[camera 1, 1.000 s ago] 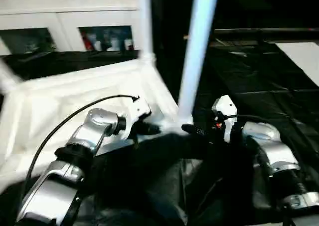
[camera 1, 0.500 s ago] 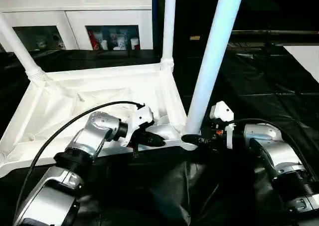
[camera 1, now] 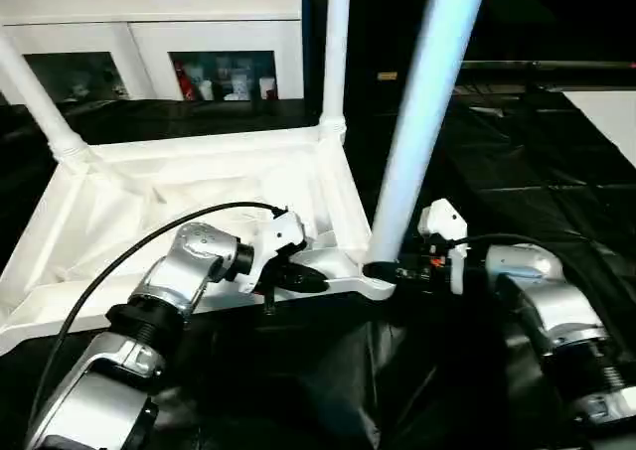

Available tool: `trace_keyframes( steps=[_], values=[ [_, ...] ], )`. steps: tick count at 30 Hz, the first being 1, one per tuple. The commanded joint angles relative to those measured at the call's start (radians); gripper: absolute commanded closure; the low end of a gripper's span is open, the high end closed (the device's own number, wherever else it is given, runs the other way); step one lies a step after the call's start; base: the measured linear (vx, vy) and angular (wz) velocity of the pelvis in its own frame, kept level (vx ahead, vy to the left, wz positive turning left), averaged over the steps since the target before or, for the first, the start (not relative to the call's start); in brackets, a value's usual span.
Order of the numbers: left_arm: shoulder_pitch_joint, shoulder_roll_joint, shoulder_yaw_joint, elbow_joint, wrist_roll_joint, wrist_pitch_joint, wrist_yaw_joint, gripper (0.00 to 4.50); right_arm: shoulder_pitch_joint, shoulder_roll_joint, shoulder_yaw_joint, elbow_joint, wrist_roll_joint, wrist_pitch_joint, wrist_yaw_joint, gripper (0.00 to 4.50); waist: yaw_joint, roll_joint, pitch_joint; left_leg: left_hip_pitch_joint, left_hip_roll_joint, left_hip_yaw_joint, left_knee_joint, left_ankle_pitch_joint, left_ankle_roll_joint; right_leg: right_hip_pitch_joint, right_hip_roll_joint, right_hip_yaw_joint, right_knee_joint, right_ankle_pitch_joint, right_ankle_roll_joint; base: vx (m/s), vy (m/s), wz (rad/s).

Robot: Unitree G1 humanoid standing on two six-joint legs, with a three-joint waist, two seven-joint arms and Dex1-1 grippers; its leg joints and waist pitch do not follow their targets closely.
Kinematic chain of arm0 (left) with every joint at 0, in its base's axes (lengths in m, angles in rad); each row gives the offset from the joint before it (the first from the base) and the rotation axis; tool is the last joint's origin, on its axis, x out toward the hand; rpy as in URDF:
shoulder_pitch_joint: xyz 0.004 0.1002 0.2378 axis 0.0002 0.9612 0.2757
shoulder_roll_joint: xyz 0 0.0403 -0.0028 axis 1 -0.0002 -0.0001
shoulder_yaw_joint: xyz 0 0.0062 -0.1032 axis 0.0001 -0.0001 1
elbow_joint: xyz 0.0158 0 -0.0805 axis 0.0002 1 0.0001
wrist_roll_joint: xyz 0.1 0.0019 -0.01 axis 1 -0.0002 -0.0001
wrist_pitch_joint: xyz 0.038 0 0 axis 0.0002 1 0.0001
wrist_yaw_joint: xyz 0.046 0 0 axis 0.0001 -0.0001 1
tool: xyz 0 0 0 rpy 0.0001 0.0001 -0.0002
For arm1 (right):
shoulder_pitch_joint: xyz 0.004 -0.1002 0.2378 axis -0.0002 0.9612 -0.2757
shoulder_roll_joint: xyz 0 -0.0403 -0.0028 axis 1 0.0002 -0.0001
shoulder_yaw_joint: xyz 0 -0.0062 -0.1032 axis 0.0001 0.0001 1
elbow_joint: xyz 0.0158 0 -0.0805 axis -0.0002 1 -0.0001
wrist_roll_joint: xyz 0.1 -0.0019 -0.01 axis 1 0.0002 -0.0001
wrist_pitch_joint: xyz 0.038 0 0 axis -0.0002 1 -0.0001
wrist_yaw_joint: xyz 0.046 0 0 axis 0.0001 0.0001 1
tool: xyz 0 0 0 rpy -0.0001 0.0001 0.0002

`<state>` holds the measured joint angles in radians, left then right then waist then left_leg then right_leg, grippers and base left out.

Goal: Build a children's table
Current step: Rotate leg to tighten

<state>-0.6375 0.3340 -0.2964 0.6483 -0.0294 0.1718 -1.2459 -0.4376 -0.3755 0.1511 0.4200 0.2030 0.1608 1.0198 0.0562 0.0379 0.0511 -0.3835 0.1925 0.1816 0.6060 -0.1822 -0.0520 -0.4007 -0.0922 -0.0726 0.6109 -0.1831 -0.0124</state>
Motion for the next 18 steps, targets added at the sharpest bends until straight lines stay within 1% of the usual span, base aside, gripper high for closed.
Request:
trace_keyframes(
  steps=[1, 2, 3, 4, 5, 6, 7, 8, 9, 10, 11, 12, 13, 14, 15, 16, 17, 18],
  values=[
    [-0.029, -0.045, 0.018, 0.011, -0.008, 0.015, 0.067, 4.5, -0.001, 0.052, -0.016, 0.085, -0.015, 0.027, -0.138, 2.5, -0.006, -0.011, -0.063, 0.018, 0.032, -0.009, -0.076, -0.225, 0.042, 0.044, -0.053, 0.04, -0.084, -0.291, -0.212, 0.0, 0.0, 0.0],
    [-0.035, -0.052, 0.023, 0.023, -0.004, 0.017, 0.091, 4.5, -0.004, 0.063, -0.025, 0.095, -0.015, 0.028, -0.164, 2.5, -0.011, -0.012, -0.061, 0.019, 0.031, -0.011, -0.078, -0.254, 0.028, 0.043, -0.053, 0.039, -0.089, -0.338, -0.201, 0.0, 0.0, 0.0],
    [-0.044, -0.063, 0.031, 0.039, 0.002, 0.019, 0.128, 4.5, -0.007, 0.079, -0.036, 0.108, -0.016, 0.03, -0.201, 2.5, -0.013, -0.013, -0.061, 0.02, 0.03, -0.012, -0.078, -0.262, 0.022, 0.043, -0.053, 0.039, -0.091, -0.356, -0.193, 0.0, 0.0, 0.0],
    [-0.082, -0.106, 0.067, 0.105, 0.014, 0.047, 0.276, 4.5, -0.022, 0.142, -0.08, 0.149, -0.017, 0.035, -0.347, 2.5, -0.018, -0.01, -0.059, 0.022, 0.029, -0.012, -0.079, -0.278, 0.014, 0.039, -0.051, 0.039, -0.093, -0.377, -0.186, 0.0, 0.0, 0.0],
    [-0.085, -0.11, 0.07, 0.111, 0.015, 0.049, 0.29, 4.5, -0.024, 0.148, -0.085, 0.152, -0.017, 0.036, -0.361, 2.5, -0.024, -0.011, -0.059, 0.027, 0.028, -0.014, -0.08, -0.303, -0.001, 0.035, -0.05, 0.037, -0.098, -0.408, -0.181, 0.0, 0.0, 0.0],
    [-0.095, -0.122, 0.081, 0.129, 0.018, 0.056, 0.333, 4.5, -0.029, 0.167, -0.098, 0.164, -0.016, 0.039, -0.404, 2.5, -0.027, -0.011, -0.058, 0.026, 0.026, -0.012, -0.079, -0.31, -0.001, 0.034, -0.05, 0.039, -0.101, -0.419, -0.176, 0.0, 0.0, 0.0],
    [-0.116, -0.148, 0.105, 0.161, 0.019, 0.078, 0.427, 4.5, -0.047, 0.21, -0.137, 0.196, -0.007, 0.049, -0.515, 2.5, -0.03, -0.01, -0.057, 0.025, 0.026, -0.014, -0.08, -0.313, -0.003, 0.035, -0.051, 0.039, -0.102, -0.43, -0.169, 0.0, 0.0, 0.0],
    [-0.136, -0.174, 0.129, 0.192, 0.021, 0.095, 0.526, 4.5, -0.069, 0.256, -0.179, 0.231, 0.009, 0.063, -0.624, 2.5, -0.032, -0.005, -0.059, 0.024, 0.024, -0.018, -0.081, -0.319, -0.01, 0.036, -0.051, 0.036, -0.101, -0.44, -0.164, 0.0, 0.0, 0.0],
    [-0.144, -0.184, 0.138, 0.206, 0.025, 0.093, 0.572, 4.5, -0.079, 0.274, -0.188, 0.242, 0.01, 0.063, -0.651, 2.5, -0.034, -0.006, -0.06, 0.023, 0.024, -0.018, -0.082, -0.319, -0.009, 0.037, -0.052, 0.036, -0.104, -0.439, -0.16, 0.0, 0.0, 0.0],
    [-0.144, -0.184, 0.138, 0.206, 0.025, 0.093, 0.572, 4.5, -0.079, 0.274, -0.188, 0.242, 0.01, 0.063, -0.651, 2.5, -0.034, -0.005, -0.06, 0.023, 0.024, -0.019, -0.081, -0.319, -0.007, 0.036, -0.051, 0.035, -0.104, -0.436, -0.157, 0.0, 0.0, 0.0],
    [-0.155, -0.201, 0.147, 0.219, 0.025, 0.085, 0.617, 4.5, -0.1, 0.298, -0.192, 0.262, -0.002, 0.052, -0.708, 2.5, -0.032, 0.002, -0.061, 0.023, 0.024, -0.019, -0.082, -0.316, -0.002, 0.038, -0.051, 0.036, -0.105, -0.411, -0.16, 0.0, 0.0, 0.0],
    [-0.162, -0.213, 0.156, 0.229, 0.026, 0.08, 0.65, 4.5, -0.116, 0.317, -0.198, 0.278, -0.013, 0.042, -0.754, 2.5, -0.036, -0.003, -0.062, 0.018, 0.024, -0.017, -0.082, -0.308, -0.001, 0.037, -0.05, 0.038, -0.103, -0.382, -0.165, 0.0, 0.0, 0.0],
    [-0.168, -0.225, 0.155, 0.235, 0.033, 0.071, 0.673, 4.5, -0.133, 0.329, -0.184, 0.293, -0.037, 0.03, -0.776, 2.5, -0.037, -0.002, -0.064, 0.02, 0.022, -0.017, -0.082, -0.305, -0.003, 0.038, -0.047, 0.037, -0.101, -0.365, -0.169, 0.0, 0.0, 0.0],
    [-0.169, -0.234, 0.144, 0.232, 0.04, 0.069, 0.66, 4.5, -0.147, 0.332, -0.159, 0.302, -0.066, 0.007, -0.773, 2.5, -0.036, 0.0, -0.065, 0.02, 0.021, -0.017, -0.081, -0.304, -0.002, 0.038, -0.048, 0.037, -0.101, -0.356, -0.172, 0.0, 0.0, 0.0],
    [-0.171, -0.237, 0.136, 0.235, 0.044, 0.065, 0.651, 4.5, -0.15, 0.334, -0.151, 0.301, -0.068, -0.004, -0.75, 2.5, -0.035, 0.0, -0.065, 0.019, 0.023, -0.015, -0.08, -0.295, 0.005, 0.039, -0.049, 0.039, -0.1, -0.326, -0.179, 0.0, 0.0, 0.0],
    [-0.171, -0.236, 0.127, 0.236, 0.05, 0.061, 0.64, 4.5, -0.15, 0.335, -0.148, 0.295, -0.064, -0.015, -0.727, 2.5, -0.033, -0.001, -0.068, 0.015, 0.023, -0.015, -0.08, -0.271, 0.017, 0.045, -0.049, 0.04, -0.095, -0.28, -0.188, 0.0, 0.0, 0.0],
    [-0.171, -0.23, 0.11, 0.24, 0.059, 0.055, 0.605, 4.5, -0.143, 0.332, -0.143, 0.276, -0.061, -0.036, -0.685, 2.5, -0.03, -0.001, -0.07, 0.014, 0.023, -0.013, -0.078, -0.244, 0.031, 0.047, -0.049, 0.04, -0.091, -0.236, -0.198, 0.0, 0.0, 0.0],
    [-0.169, -0.224, 0.102, 0.237, 0.061, 0.055, 0.58, 4.5, -0.134, 0.325, -0.138, 0.26, -0.057, -0.042, -0.652, 2.16, -0.029, -0.002, -0.071, 0.013, 0.023, -0.012, -0.076, -0.23, 0.037, 0.049, -0.049, 0.04, -0.088, -0.213, -0.203, 0.0, 0.0, 0.0]
  ],
)
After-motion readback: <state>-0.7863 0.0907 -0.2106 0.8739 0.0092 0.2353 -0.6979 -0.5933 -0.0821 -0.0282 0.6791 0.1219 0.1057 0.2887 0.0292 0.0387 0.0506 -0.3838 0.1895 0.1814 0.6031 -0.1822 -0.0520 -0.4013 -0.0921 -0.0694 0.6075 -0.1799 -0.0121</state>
